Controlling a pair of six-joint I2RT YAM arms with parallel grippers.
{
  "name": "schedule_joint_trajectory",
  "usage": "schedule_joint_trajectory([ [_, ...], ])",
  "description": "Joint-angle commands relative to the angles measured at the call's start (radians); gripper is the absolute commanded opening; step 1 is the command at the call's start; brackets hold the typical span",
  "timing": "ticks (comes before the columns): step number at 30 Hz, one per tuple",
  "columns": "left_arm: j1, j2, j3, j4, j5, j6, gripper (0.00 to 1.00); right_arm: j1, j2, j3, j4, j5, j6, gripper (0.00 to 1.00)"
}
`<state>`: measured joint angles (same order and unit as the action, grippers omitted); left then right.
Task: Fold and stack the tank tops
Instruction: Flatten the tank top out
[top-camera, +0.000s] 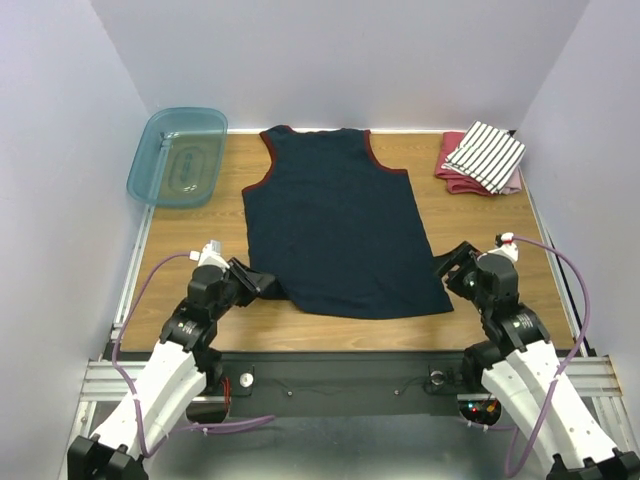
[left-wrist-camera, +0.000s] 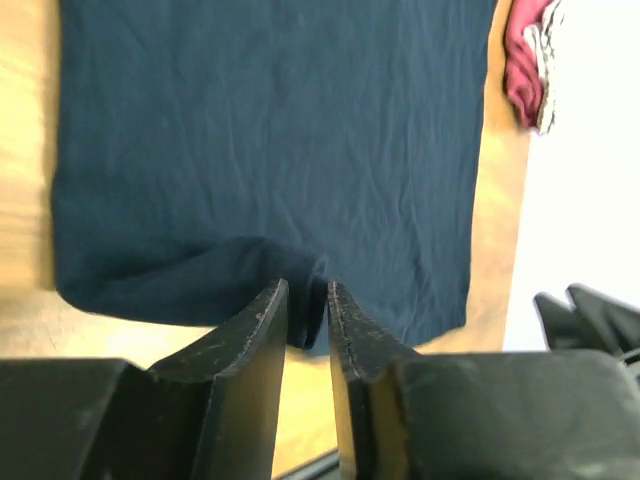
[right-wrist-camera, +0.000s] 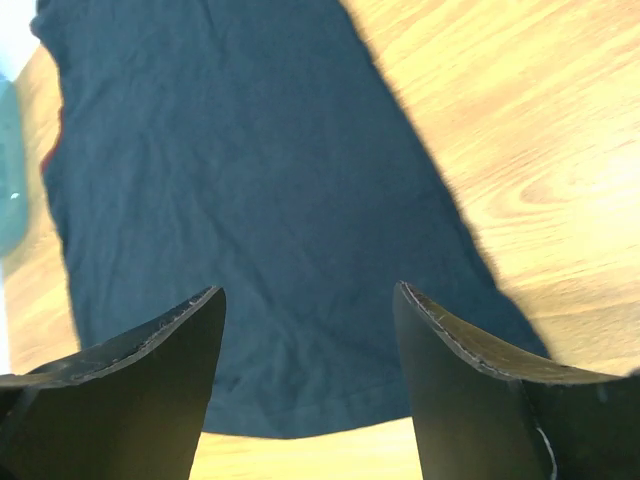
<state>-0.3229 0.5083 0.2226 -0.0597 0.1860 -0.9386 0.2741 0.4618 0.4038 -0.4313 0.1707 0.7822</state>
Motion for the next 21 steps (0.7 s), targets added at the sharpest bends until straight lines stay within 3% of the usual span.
schedule_joint_trajectory([
  [1, -0.025, -0.059, 0.046, -0.051, 0.021, 0.001, 0.39, -0.006, 0.020, 0.107, -0.040, -0.028, 0.031, 0.74],
  [8, -0.025, -0.038, 0.193, -0.149, -0.077, 0.044, 0.33, -0.004, 0.190, 0.148, 0.003, -0.112, -0.026, 0.73],
  [12, -0.024, 0.044, 0.300, -0.204, -0.249, 0.061, 0.32, 0.005, 0.254, 0.127, 0.089, -0.207, -0.015, 0.69],
  [15, -0.015, 0.195, 0.409, -0.172, -0.426, 0.109, 0.32, 0.049, 0.314, 0.144, 0.137, -0.209, 0.000, 0.67],
  [18, 0.019, 0.415, 0.529, -0.106, -0.477, 0.168, 0.32, 0.192, 0.403, 0.182, 0.158, -0.105, 0.017, 0.67],
  [21, 0.117, 0.652, 0.642, -0.034, -0.389, 0.241, 0.27, 0.426, 0.546, 0.269, 0.172, 0.033, 0.044, 0.67],
])
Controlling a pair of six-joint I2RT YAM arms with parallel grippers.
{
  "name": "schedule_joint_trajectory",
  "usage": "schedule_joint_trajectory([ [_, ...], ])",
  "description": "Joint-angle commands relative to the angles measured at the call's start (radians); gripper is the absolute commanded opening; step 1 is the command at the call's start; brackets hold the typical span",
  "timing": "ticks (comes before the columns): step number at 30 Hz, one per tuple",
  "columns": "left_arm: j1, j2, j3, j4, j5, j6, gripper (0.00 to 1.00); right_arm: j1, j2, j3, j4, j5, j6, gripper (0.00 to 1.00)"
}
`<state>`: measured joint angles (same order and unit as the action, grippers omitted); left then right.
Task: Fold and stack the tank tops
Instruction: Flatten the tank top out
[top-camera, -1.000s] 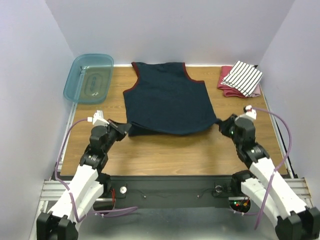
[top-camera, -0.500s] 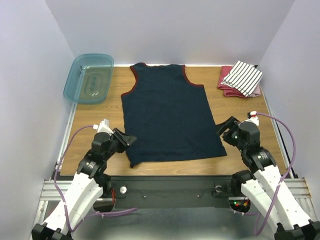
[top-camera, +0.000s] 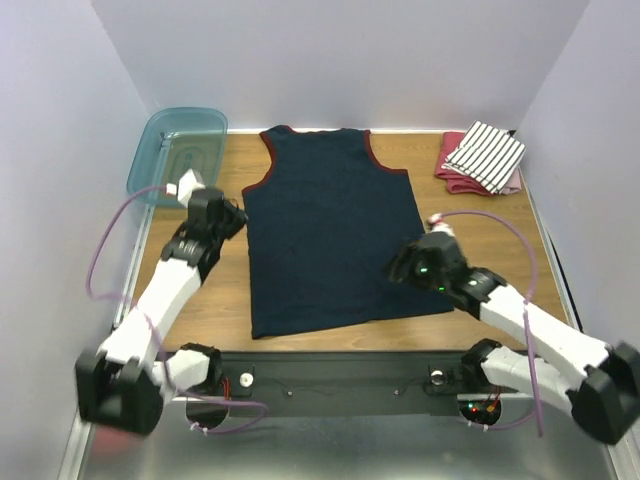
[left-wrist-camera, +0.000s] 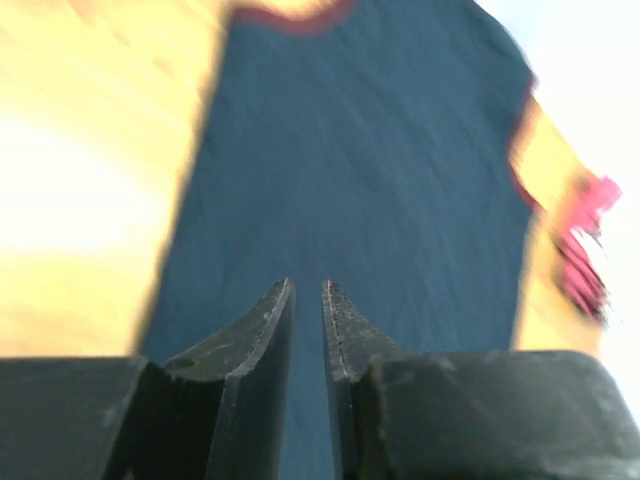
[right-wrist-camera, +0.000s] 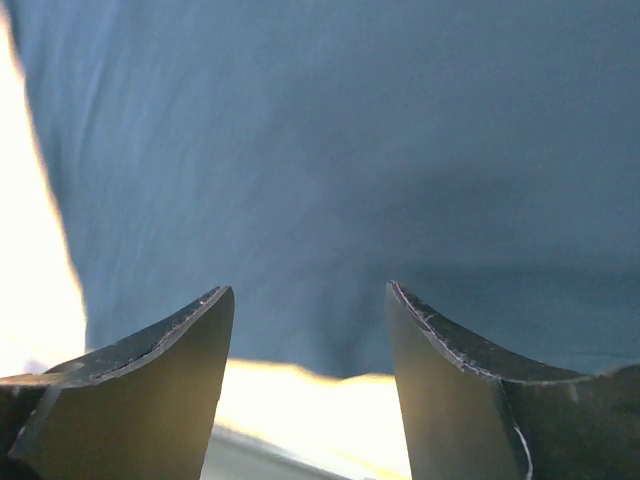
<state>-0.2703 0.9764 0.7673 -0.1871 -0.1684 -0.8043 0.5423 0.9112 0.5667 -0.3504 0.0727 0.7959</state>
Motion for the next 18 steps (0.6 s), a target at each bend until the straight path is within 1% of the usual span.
schedule_joint_trajectory([
  [1, 0.095, 0.287, 0.151, 0.103, -0.010, 0.131, 0.27, 0.273, 0.145, 0.130, 0.096, 0.162, 0.037, 0.68],
  [2, 0.106, 0.330, 0.176, 0.138, 0.027, 0.164, 0.27, 0.322, 0.187, 0.183, 0.108, 0.180, 0.042, 0.67],
  [3, 0.111, 0.375, 0.203, 0.156, 0.047, 0.186, 0.27, 0.370, 0.278, 0.209, 0.113, 0.200, 0.046, 0.67],
  [4, 0.114, 0.422, 0.242, 0.150, 0.041, 0.200, 0.32, 0.446, 0.322, 0.237, 0.116, 0.231, 0.048, 0.64],
  [5, 0.123, 0.508, 0.310, 0.147, 0.053, 0.259, 0.33, 0.479, 0.362, 0.296, 0.125, 0.242, 0.045, 0.62],
  [6, 0.125, 0.551, 0.349, 0.131, 0.066, 0.283, 0.34, 0.505, 0.446, 0.323, 0.131, 0.252, 0.039, 0.59],
  [7, 0.128, 0.640, 0.386, 0.118, 0.075, 0.310, 0.36, 0.553, 0.484, 0.356, 0.134, 0.256, 0.032, 0.56],
  [8, 0.132, 0.677, 0.455, 0.104, 0.078, 0.333, 0.36, 0.571, 0.527, 0.389, 0.143, 0.256, 0.026, 0.55],
  [9, 0.137, 0.712, 0.484, 0.082, 0.073, 0.368, 0.37, 0.591, 0.566, 0.457, 0.146, 0.254, 0.017, 0.54],
  [10, 0.138, 0.772, 0.510, 0.071, 0.079, 0.382, 0.37, 0.631, 0.639, 0.491, 0.145, 0.256, -0.003, 0.54],
  [11, 0.146, 0.797, 0.558, 0.049, 0.076, 0.390, 0.37, 0.649, 0.670, 0.522, 0.145, 0.257, -0.012, 0.53],
  [12, 0.149, 0.815, 0.572, 0.046, 0.069, 0.404, 0.38, 0.668, 0.698, 0.557, 0.145, 0.260, -0.018, 0.51],
  [14, 0.155, 0.855, 0.604, 0.040, 0.063, 0.412, 0.38, 0.708, 0.779, 0.639, 0.145, 0.256, -0.038, 0.50],
  [15, 0.161, 0.866, 0.613, 0.035, 0.064, 0.422, 0.38, 0.729, 0.807, 0.679, 0.143, 0.246, -0.046, 0.47],
  [18, 0.167, 0.900, 0.648, 0.017, 0.060, 0.436, 0.38, 0.760, 0.888, 0.731, 0.143, 0.237, -0.055, 0.47],
])
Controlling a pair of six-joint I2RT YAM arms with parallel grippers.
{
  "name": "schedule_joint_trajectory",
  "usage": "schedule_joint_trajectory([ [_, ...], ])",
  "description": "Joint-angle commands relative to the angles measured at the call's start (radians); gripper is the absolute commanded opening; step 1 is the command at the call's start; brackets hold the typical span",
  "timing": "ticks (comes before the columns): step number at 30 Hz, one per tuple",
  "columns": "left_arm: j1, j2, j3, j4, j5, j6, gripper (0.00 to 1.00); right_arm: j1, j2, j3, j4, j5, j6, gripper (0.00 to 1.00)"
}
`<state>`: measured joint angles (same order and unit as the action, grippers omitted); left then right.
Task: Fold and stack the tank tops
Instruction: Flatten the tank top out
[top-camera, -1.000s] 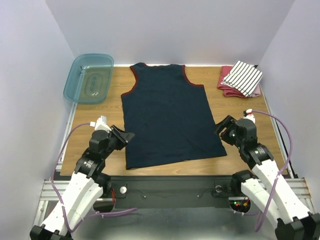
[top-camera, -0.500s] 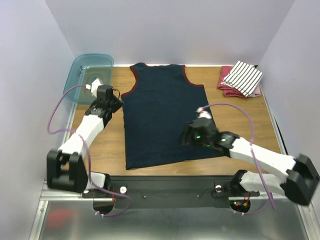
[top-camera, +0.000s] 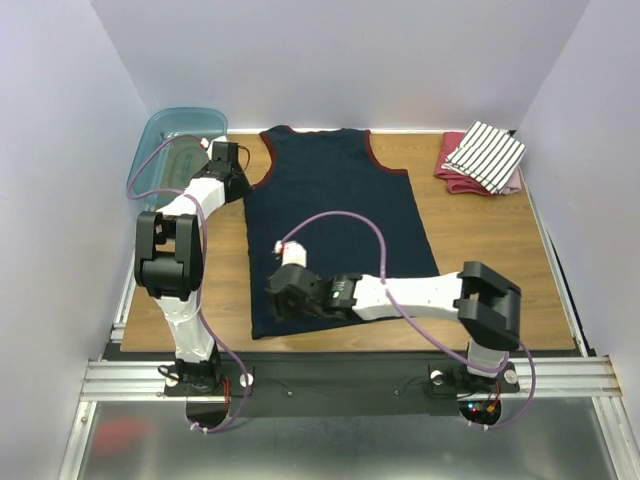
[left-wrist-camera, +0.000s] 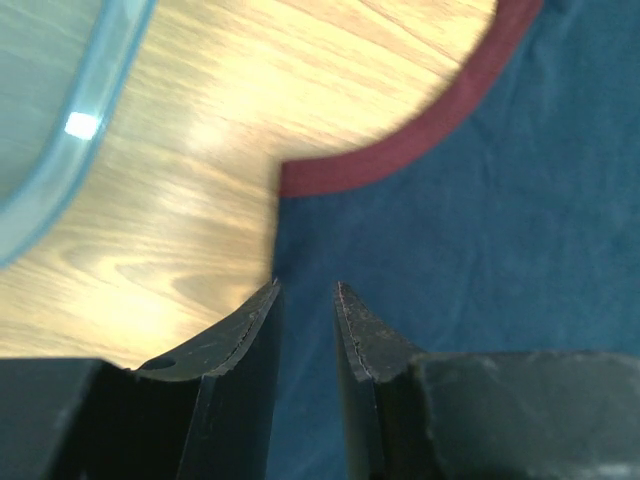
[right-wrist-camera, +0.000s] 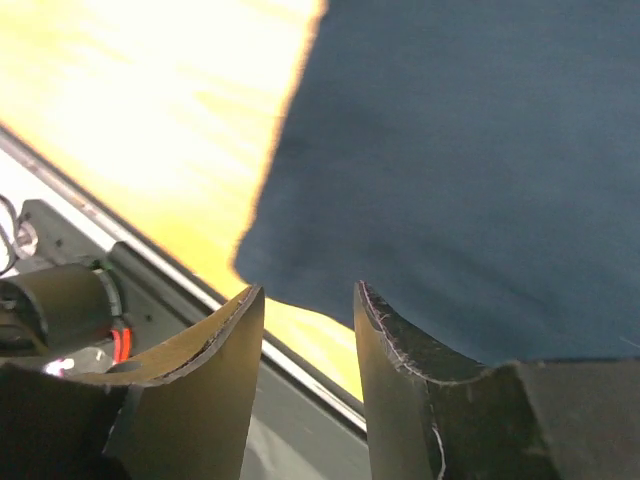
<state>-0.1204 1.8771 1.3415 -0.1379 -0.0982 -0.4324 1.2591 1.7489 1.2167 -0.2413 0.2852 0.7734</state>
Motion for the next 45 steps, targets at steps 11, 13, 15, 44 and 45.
schedule_joint_trajectory([
  [11, 0.047, -0.058, 0.111, -0.038, 0.038, 0.067, 0.38, 0.137, 0.259, 0.300, -0.006, 0.039, -0.089, 0.42],
  [13, 0.053, -0.096, 0.114, -0.037, 0.040, 0.063, 0.38, 0.146, 0.299, 0.328, -0.018, 0.052, -0.094, 0.42],
  [15, 0.065, -0.121, 0.119, -0.037, 0.058, 0.060, 0.38, 0.148, 0.319, 0.351, -0.042, 0.061, -0.092, 0.42],
  [44, 0.091, -0.234, -0.005, 0.009, 0.180, -0.025, 0.37, 0.160, 0.301, 0.167, -0.110, 0.042, -0.023, 0.00],
  [45, 0.090, -0.236, -0.036, 0.011, 0.175, -0.034, 0.37, 0.158, 0.281, 0.112, -0.084, 0.036, -0.020, 0.01],
])
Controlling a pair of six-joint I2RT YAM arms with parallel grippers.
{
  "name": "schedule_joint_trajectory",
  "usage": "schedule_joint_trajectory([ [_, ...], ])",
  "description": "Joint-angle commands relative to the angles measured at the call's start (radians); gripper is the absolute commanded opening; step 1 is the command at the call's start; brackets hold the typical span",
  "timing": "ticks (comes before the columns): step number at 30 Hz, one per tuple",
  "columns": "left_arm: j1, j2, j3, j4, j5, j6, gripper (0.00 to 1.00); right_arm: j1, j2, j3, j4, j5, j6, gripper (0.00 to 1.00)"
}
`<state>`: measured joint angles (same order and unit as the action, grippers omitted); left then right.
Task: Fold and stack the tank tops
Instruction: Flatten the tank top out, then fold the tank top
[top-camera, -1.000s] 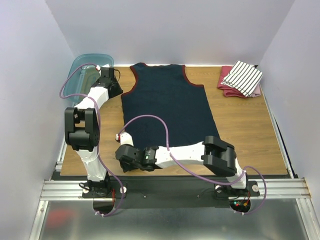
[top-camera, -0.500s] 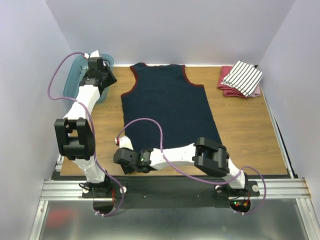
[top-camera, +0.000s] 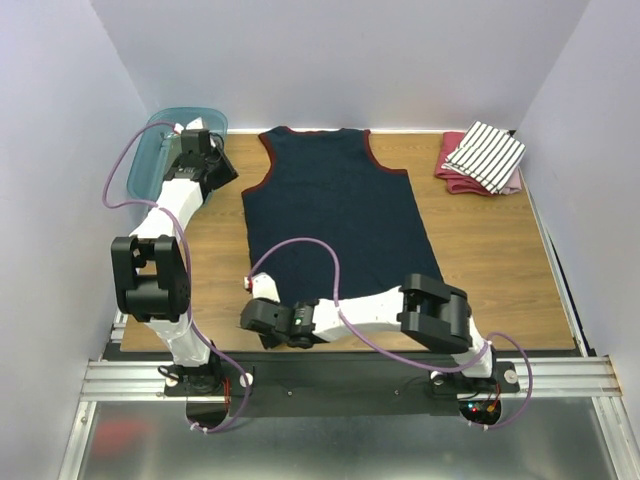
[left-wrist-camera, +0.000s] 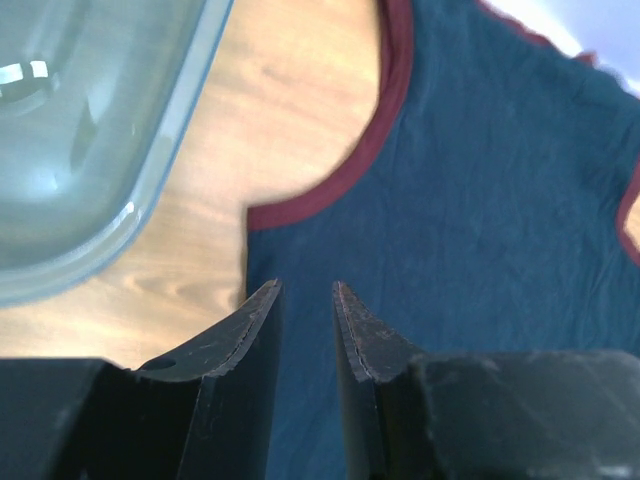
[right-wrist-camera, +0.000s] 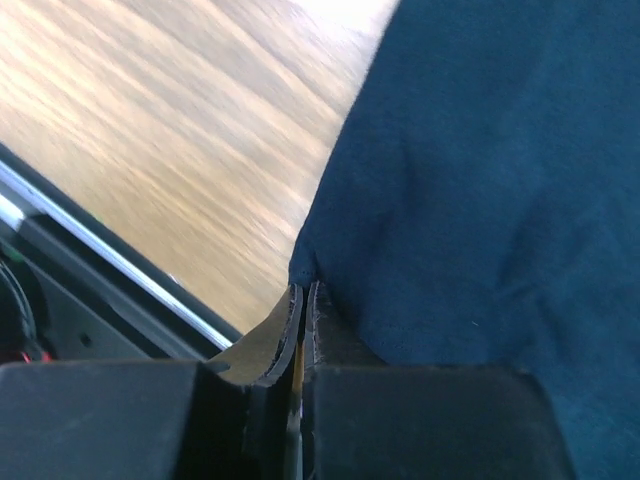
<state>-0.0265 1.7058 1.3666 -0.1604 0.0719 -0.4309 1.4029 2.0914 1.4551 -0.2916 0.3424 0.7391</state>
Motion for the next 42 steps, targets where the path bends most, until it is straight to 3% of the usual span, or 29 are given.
schedule_joint_trajectory([
  [1, -0.006, -0.061, -0.075, 0.035, -0.010, -0.042, 0.37, 0.016, -0.100, -0.148, -0.020, -0.031, 0.016, 0.00],
  [11, -0.027, 0.041, -0.173, 0.088, -0.044, -0.094, 0.36, 0.015, -0.214, -0.254, 0.057, -0.120, 0.034, 0.00],
  [33, -0.104, 0.252, -0.070, 0.079, -0.245, -0.094, 0.38, 0.016, -0.266, -0.259, 0.060, -0.132, 0.039, 0.00],
  [39, -0.105, 0.264, -0.067, 0.085, -0.287, -0.100, 0.33, 0.015, -0.289, -0.263, 0.062, -0.149, 0.039, 0.00],
  [42, -0.107, 0.265, -0.057, 0.078, -0.307, -0.095, 0.23, 0.015, -0.300, -0.266, 0.063, -0.158, 0.039, 0.00],
])
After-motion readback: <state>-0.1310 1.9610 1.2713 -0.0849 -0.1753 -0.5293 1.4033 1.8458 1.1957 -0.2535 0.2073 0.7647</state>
